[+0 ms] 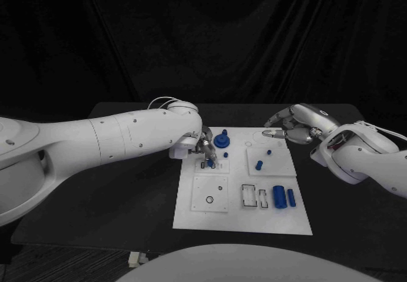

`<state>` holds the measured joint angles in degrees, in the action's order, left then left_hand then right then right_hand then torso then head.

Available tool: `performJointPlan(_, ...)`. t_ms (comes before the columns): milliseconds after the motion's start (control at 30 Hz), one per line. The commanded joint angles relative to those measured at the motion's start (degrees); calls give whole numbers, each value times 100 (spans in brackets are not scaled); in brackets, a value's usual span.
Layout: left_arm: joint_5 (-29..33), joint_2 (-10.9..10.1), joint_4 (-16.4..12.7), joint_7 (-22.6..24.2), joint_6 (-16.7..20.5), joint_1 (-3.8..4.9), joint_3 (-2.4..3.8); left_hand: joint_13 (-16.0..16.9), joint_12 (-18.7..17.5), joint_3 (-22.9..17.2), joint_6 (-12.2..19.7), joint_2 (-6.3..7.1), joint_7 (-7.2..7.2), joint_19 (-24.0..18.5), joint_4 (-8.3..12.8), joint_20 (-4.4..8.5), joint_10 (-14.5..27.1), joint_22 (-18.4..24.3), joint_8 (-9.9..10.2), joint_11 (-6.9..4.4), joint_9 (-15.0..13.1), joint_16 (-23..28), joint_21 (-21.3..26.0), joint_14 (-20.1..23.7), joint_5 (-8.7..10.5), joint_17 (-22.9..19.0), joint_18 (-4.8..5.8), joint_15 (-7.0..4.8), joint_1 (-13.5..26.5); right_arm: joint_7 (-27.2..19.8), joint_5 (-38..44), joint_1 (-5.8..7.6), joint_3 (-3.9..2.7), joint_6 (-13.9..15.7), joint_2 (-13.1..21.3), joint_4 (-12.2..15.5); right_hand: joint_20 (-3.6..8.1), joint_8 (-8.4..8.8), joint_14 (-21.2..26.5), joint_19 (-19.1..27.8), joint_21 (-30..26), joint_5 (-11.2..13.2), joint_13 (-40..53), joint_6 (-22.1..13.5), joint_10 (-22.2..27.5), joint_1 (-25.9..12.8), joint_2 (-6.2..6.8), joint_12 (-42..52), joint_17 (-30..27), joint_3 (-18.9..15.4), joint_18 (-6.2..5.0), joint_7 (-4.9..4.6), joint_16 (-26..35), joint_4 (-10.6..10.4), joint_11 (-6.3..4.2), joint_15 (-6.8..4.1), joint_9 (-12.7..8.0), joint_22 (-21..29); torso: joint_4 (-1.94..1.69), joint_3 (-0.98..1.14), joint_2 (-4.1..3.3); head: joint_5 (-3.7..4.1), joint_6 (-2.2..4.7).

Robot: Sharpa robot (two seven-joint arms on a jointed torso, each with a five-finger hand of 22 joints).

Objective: Assemble the parts on the task board

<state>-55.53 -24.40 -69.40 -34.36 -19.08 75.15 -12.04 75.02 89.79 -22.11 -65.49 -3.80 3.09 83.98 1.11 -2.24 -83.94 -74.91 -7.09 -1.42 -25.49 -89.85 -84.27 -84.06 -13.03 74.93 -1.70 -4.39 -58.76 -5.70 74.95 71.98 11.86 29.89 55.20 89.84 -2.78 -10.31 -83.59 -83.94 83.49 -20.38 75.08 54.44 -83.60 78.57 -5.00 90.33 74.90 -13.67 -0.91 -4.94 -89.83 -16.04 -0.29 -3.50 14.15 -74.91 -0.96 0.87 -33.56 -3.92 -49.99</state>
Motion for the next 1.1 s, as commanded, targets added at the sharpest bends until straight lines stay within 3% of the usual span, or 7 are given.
performJointPlan(33,29,12,7,21,-116,-44,-18,1498,21,-332,-14,-2,-36,82,316,47,-606,-841,-39,-36,-6,-15,28,-594,19,1507,-32,-38,53,115,53,-16,-4,-58,-1,0,-34,35,-641,-191,-20,-20,1492,18,-640,64,11,-33,1510,-36,-93,-16,-17,0,20,17,1,-1265,0,1,1,-15,-1)
performJointPlan(1100,218,94,51,46,-106,-69,-18,1498,21,-348,5,6,-47,26,360,54,-606,-770,-36,-47,-21,-15,102,-594,-21,1507,-54,-47,-25,168,60,-18,-4,-95,3,-14,-35,45,-641,-183,-35,-87,1492,13,-640,126,2,-33,1510,-38,-96,-18,-17,6,21,17,-4,-1261,0,-1,-1,-13,-1)
